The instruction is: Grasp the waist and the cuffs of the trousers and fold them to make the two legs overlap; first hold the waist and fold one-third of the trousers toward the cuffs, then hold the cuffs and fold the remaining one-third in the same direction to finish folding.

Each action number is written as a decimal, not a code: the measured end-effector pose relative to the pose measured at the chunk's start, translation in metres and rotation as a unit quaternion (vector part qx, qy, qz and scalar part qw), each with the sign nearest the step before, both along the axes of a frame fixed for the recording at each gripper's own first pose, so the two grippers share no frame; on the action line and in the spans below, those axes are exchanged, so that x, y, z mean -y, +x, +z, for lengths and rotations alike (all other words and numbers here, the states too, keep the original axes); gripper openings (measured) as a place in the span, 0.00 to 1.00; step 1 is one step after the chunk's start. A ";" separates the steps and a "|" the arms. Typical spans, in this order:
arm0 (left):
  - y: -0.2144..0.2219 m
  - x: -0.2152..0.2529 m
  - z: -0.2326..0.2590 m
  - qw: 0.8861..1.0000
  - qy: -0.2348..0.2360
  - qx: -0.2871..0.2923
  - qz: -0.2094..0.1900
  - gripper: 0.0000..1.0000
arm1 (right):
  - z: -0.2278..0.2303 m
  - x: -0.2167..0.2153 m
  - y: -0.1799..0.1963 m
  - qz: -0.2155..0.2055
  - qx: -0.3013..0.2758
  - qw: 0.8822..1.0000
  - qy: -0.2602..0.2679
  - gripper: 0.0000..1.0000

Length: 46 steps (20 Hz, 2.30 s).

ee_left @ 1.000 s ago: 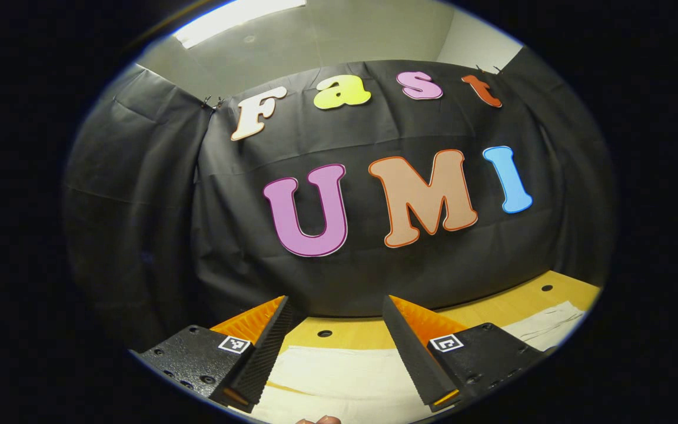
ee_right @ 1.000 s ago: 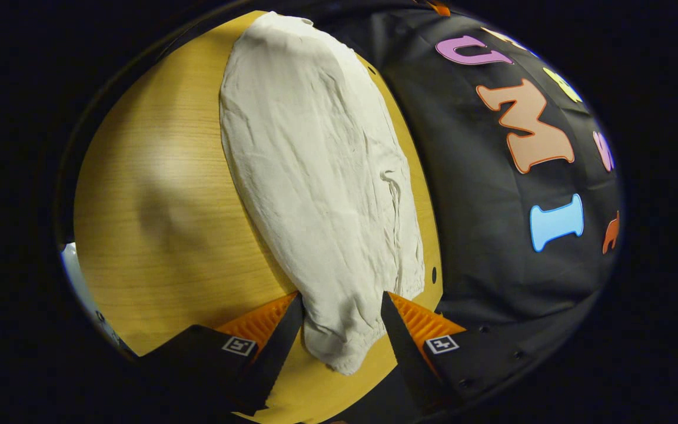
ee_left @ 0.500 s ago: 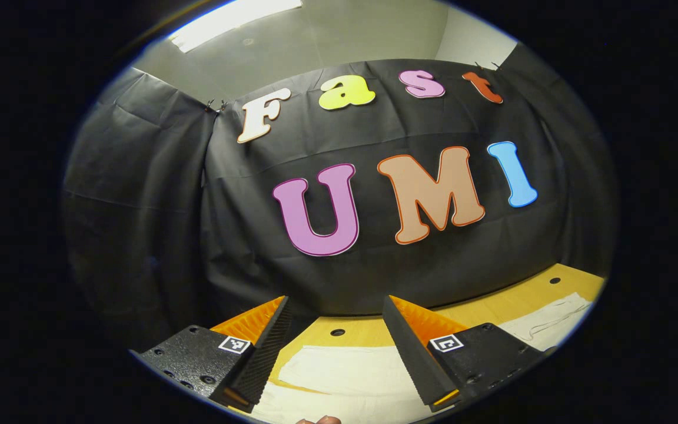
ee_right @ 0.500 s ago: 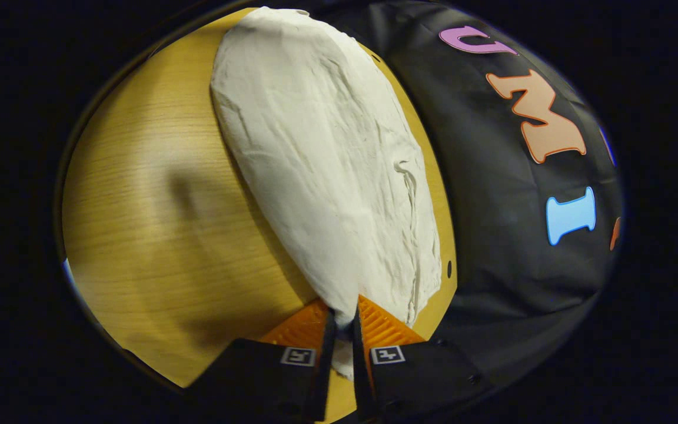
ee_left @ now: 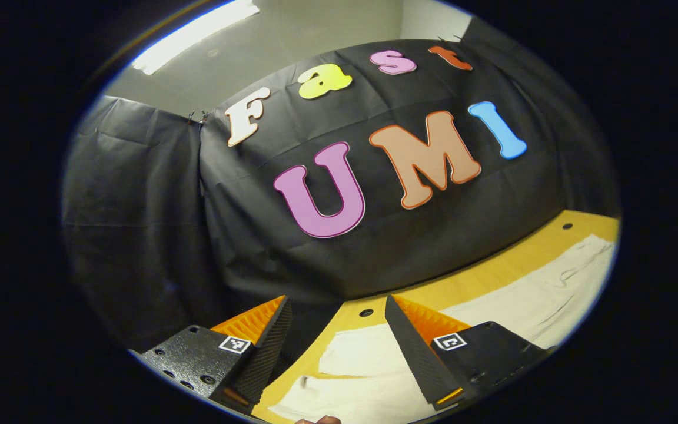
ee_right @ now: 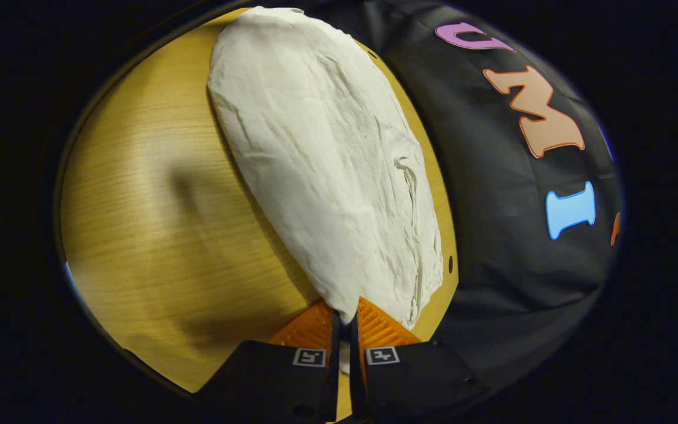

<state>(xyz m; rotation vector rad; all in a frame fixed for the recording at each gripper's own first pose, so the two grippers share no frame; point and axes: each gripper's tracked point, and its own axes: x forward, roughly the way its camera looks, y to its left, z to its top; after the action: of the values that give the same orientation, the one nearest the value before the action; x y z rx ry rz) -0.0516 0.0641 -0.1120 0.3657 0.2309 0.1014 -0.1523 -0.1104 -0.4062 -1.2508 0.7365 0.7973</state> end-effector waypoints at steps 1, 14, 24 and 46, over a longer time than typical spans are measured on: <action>-0.006 -0.005 -0.007 1.000 0.015 -0.008 -0.003 0.96 | -0.002 0.001 0.000 -0.007 -0.001 1.000 0.001 0.10; -0.066 -0.049 -0.121 0.971 0.160 -0.154 -0.088 0.96 | -0.001 0.000 0.000 -0.008 -0.002 1.000 -0.002 0.10; -0.138 -0.076 -0.191 0.913 0.235 -0.278 -0.182 0.97 | -0.002 0.000 0.002 -0.013 0.008 1.000 0.002 0.10; -0.153 -0.095 -0.260 0.841 0.293 -0.366 -0.271 0.88 | -0.003 0.001 0.003 -0.028 0.028 0.999 0.007 0.10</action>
<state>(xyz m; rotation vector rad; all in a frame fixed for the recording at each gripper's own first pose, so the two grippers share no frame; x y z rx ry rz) -0.2047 0.1588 -0.3721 1.0705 0.8548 -0.5587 -0.1491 -0.1116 -0.4088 -1.2310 0.7168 0.7186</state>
